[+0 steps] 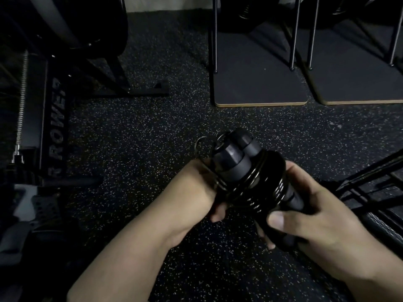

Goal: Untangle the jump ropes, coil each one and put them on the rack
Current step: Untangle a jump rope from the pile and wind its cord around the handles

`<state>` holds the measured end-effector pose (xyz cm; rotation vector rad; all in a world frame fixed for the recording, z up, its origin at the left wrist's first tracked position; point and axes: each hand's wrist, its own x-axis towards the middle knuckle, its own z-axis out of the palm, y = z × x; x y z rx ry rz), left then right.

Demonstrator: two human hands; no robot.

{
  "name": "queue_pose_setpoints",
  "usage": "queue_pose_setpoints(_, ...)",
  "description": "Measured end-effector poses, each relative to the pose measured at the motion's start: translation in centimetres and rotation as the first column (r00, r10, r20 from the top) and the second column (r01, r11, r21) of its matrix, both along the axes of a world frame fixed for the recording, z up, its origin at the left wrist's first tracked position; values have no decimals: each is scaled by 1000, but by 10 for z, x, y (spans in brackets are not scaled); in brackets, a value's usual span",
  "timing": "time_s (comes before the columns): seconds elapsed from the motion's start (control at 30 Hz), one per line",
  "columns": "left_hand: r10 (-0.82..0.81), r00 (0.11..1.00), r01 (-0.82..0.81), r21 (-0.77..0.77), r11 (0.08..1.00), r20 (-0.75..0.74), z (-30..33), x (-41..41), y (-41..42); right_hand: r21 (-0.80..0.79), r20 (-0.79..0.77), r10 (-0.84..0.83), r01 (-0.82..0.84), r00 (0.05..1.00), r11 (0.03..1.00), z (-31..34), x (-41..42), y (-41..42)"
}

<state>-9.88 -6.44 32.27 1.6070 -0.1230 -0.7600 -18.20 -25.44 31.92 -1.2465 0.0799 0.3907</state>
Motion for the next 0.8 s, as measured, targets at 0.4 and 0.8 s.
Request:
queue_pose_setpoints(0.4, 139, 990, -141, 133, 981, 25, 4, -5, -14, -252, -4, -164, 157, 987, 955, 0, 15, -1)
queue_pose_setpoints(0.8, 129, 952, -195, 229, 954, 277, -3, -13, -27, -273, 39, -320, 318, 947, 908, -8, 14, 15)
